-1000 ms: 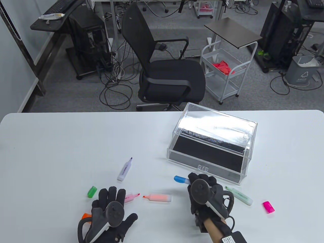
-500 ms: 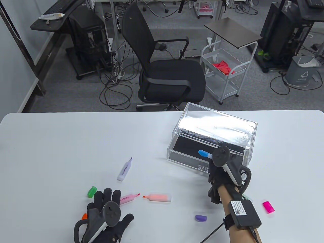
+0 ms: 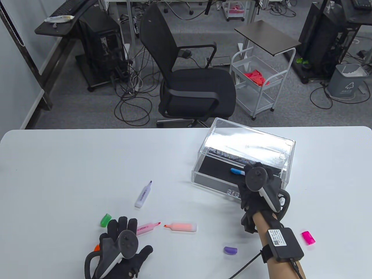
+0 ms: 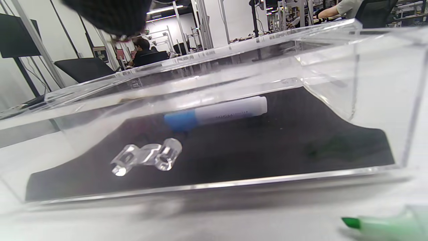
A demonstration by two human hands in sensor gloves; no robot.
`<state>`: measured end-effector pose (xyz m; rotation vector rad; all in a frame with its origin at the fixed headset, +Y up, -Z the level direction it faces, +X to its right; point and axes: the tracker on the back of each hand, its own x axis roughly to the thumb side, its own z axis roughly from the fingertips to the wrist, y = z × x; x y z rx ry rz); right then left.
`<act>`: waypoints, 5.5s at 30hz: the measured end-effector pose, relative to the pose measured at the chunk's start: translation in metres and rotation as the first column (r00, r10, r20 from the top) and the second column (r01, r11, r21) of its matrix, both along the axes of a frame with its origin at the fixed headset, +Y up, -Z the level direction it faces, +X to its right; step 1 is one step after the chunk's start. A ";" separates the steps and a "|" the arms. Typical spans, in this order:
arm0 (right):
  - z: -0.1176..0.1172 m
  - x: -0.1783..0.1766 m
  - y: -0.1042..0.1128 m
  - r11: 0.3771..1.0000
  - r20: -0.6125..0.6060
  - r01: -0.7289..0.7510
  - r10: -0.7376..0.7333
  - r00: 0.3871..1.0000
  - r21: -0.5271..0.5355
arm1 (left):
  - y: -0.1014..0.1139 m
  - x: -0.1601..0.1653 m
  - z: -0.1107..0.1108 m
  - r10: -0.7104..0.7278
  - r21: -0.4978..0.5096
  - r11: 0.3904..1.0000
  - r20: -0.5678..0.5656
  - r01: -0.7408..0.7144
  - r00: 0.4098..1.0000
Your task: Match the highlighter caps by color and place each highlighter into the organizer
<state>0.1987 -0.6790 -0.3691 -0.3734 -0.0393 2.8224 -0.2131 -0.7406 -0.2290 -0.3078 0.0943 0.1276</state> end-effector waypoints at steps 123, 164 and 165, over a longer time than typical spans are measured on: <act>0.115 -0.135 -0.033 0.928 -0.435 -0.370 0.349 0.830 0.040 | -0.017 0.021 -0.005 -0.015 -0.087 0.996 0.085 0.022 0.996; 0.120 -0.111 -0.051 0.986 -0.412 -0.167 0.162 0.896 0.024 | 0.044 -0.053 -0.057 -0.072 0.105 0.991 -0.111 0.083 0.991; 0.120 -0.111 -0.052 0.985 -0.414 -0.173 0.167 0.895 0.023 | 0.042 -0.058 -0.061 -0.080 0.090 0.992 -0.132 0.092 0.988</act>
